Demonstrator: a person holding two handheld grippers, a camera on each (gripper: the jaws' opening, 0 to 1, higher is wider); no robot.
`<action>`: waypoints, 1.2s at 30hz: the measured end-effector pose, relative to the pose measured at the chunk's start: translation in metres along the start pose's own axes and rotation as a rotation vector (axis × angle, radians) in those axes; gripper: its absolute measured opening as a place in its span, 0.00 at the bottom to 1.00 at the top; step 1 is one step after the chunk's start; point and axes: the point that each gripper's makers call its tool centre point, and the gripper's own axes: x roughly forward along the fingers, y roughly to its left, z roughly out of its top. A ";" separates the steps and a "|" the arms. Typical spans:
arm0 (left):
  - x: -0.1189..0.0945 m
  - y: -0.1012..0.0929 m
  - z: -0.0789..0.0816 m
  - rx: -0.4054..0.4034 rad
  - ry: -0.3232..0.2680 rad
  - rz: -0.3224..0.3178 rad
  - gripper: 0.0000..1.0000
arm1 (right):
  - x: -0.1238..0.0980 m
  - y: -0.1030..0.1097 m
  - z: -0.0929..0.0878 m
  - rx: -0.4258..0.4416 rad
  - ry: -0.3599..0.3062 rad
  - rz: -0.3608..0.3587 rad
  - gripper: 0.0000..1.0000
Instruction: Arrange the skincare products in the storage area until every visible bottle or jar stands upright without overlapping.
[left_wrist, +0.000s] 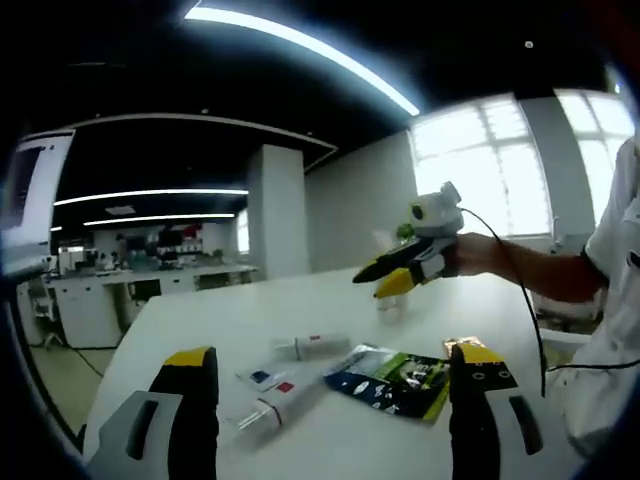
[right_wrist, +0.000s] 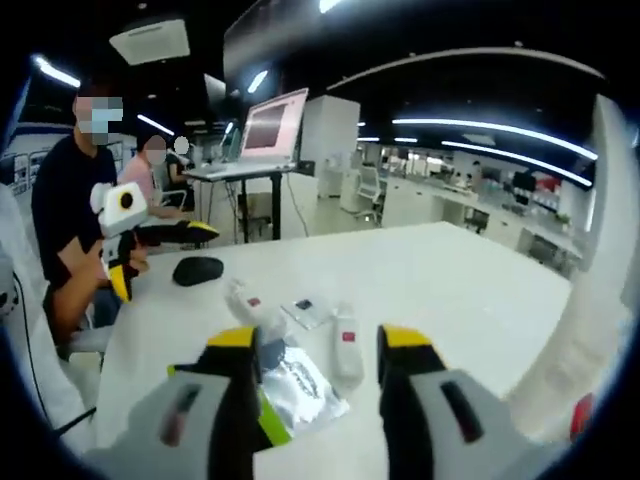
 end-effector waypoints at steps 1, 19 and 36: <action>0.000 0.000 0.000 0.000 0.000 -0.001 0.98 | 0.002 -0.001 0.000 0.003 0.005 0.003 0.46; -0.002 0.003 0.002 -0.033 -0.030 -0.015 0.97 | 0.046 -0.002 0.008 -0.055 0.156 0.061 0.46; 0.000 -0.003 -0.001 -0.030 -0.011 -0.040 0.97 | 0.084 -0.023 0.009 -0.026 0.243 0.071 0.46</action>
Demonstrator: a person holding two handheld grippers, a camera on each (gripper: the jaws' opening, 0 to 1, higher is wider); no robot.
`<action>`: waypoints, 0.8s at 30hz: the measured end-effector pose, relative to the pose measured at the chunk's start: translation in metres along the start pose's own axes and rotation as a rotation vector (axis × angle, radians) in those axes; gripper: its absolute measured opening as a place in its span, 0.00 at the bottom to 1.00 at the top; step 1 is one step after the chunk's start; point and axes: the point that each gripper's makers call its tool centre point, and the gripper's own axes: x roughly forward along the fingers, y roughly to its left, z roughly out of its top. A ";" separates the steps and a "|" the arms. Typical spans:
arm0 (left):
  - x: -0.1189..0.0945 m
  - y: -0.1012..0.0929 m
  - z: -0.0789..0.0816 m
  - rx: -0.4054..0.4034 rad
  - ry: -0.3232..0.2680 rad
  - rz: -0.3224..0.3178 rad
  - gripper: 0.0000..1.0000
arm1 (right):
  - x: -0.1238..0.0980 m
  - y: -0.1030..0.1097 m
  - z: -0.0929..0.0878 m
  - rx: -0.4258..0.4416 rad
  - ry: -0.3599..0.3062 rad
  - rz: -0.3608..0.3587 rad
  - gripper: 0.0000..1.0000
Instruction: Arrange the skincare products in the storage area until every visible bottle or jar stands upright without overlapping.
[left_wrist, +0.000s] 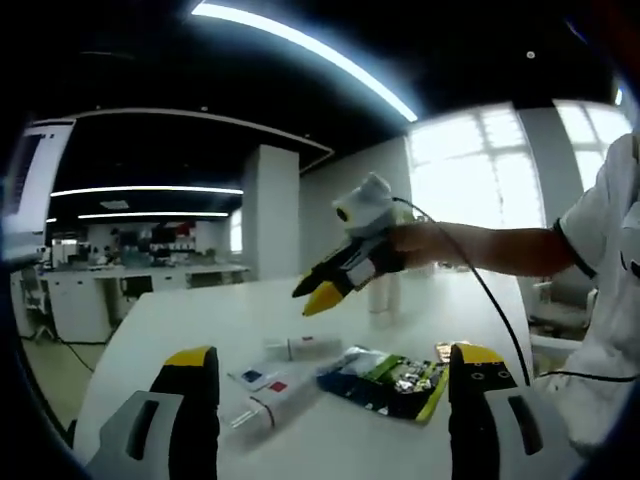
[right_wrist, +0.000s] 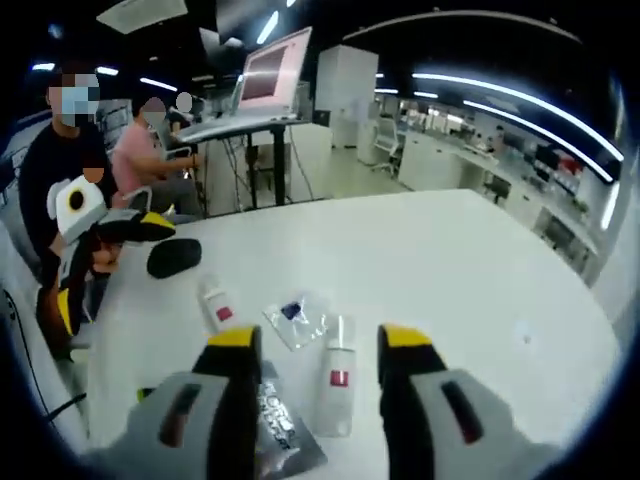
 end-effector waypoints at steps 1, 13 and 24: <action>0.000 0.000 0.000 -0.002 -0.002 -0.002 0.97 | 0.002 -0.001 0.000 0.002 0.004 0.003 0.46; 0.002 -0.003 -0.002 -0.022 -0.006 -0.022 0.97 | 0.020 -0.004 -0.010 0.017 0.083 0.040 0.46; 0.000 -0.002 -0.004 -0.028 -0.001 -0.026 0.97 | 0.038 0.001 -0.014 0.021 0.126 0.071 0.46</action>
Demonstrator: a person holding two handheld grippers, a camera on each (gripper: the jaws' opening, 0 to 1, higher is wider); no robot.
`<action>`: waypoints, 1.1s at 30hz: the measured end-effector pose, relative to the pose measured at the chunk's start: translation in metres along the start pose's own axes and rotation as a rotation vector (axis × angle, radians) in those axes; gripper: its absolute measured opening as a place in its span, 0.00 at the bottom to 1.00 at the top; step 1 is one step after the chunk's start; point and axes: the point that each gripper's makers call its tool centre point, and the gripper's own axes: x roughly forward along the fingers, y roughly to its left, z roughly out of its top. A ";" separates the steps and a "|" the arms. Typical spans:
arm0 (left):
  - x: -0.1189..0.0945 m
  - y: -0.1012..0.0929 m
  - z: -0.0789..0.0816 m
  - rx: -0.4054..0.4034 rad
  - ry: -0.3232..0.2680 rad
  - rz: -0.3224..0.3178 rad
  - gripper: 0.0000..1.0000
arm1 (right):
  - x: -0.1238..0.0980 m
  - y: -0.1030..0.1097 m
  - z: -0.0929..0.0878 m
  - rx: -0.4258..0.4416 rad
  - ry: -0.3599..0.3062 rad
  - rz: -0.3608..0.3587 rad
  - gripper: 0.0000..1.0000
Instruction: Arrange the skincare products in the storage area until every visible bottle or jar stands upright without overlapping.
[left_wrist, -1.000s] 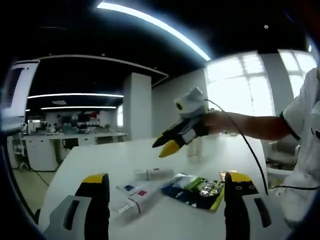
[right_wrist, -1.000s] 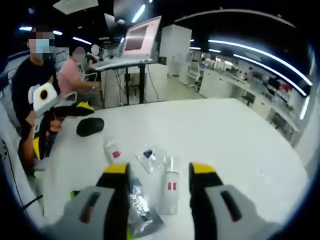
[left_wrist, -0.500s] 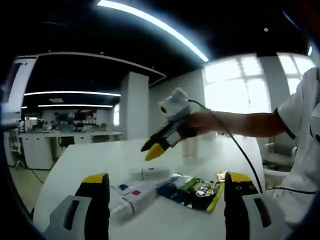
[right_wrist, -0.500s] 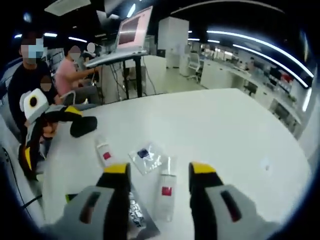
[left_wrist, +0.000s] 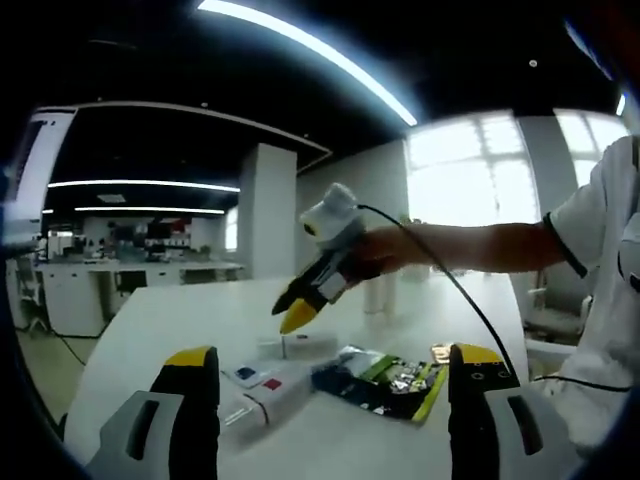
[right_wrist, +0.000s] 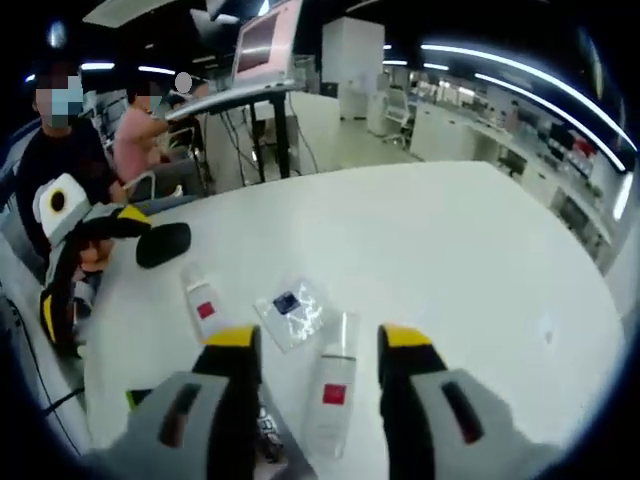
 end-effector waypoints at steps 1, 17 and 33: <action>0.000 0.000 0.000 0.002 0.002 -0.001 0.97 | 0.001 0.000 -0.001 0.001 0.003 0.000 0.46; -0.004 0.006 0.003 -0.033 -0.011 0.008 0.99 | 0.023 -0.009 -0.017 0.021 0.082 0.003 0.45; -0.006 0.004 0.002 -0.027 0.001 -0.006 0.99 | 0.047 -0.011 -0.027 0.048 0.097 -0.005 0.30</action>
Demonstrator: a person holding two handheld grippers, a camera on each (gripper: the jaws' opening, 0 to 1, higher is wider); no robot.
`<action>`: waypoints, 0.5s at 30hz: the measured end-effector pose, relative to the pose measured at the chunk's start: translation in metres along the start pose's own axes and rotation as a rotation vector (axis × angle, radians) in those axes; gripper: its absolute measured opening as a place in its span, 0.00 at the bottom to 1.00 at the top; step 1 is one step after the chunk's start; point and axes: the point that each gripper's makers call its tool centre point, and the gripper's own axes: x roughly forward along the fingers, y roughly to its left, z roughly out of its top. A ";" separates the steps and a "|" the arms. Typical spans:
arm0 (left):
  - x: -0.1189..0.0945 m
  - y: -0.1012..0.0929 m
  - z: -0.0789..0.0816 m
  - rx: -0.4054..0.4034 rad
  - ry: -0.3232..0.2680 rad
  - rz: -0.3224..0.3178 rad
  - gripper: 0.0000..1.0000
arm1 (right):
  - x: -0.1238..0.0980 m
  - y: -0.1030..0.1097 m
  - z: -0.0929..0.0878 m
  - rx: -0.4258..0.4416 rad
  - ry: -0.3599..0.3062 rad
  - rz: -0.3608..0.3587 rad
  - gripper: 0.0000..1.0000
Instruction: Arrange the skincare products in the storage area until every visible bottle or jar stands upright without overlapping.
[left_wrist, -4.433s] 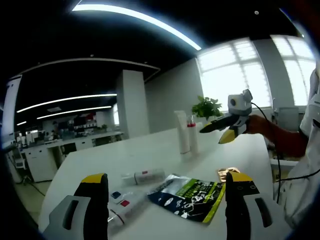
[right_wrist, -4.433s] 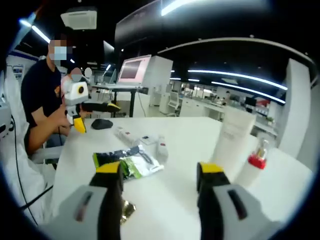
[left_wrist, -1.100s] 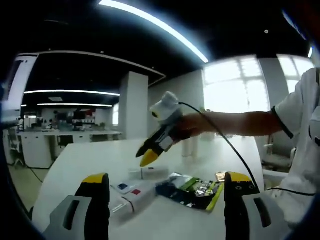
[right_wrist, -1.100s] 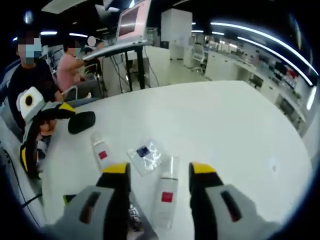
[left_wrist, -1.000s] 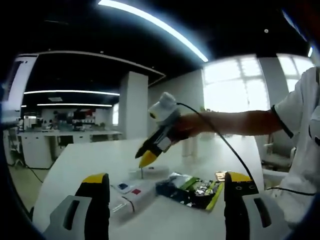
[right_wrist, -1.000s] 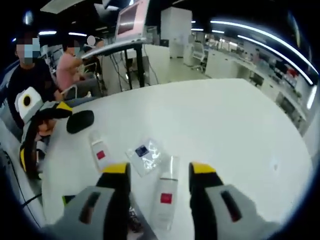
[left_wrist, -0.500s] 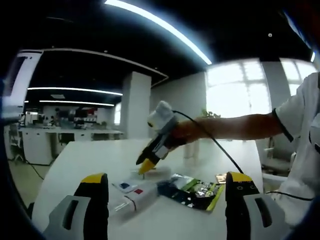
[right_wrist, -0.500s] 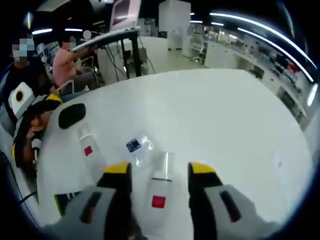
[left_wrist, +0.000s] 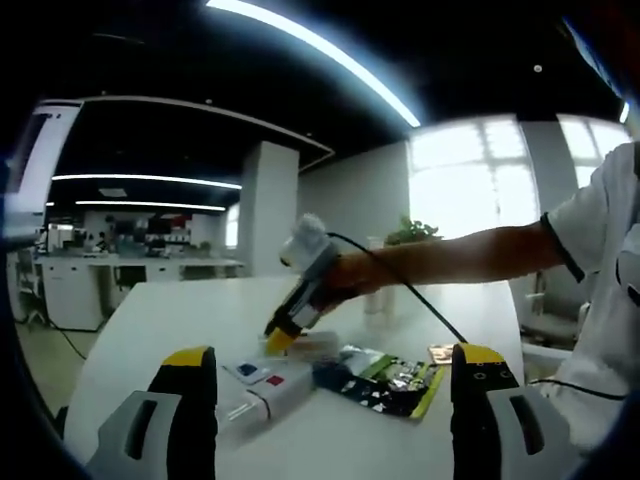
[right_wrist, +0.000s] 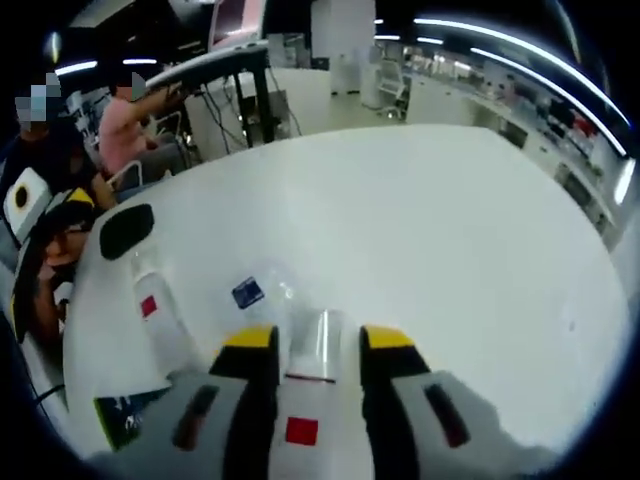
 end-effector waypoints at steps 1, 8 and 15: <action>0.000 0.000 0.000 0.000 0.001 0.000 0.99 | 0.000 0.000 0.000 0.007 -0.006 -0.003 0.30; 0.004 -0.004 -0.002 -0.001 0.007 -0.013 0.99 | -0.001 0.013 -0.007 -0.007 0.009 -0.005 0.24; 0.006 -0.008 -0.001 0.004 0.007 -0.028 0.99 | -0.010 0.012 -0.006 -0.051 0.000 -0.076 0.21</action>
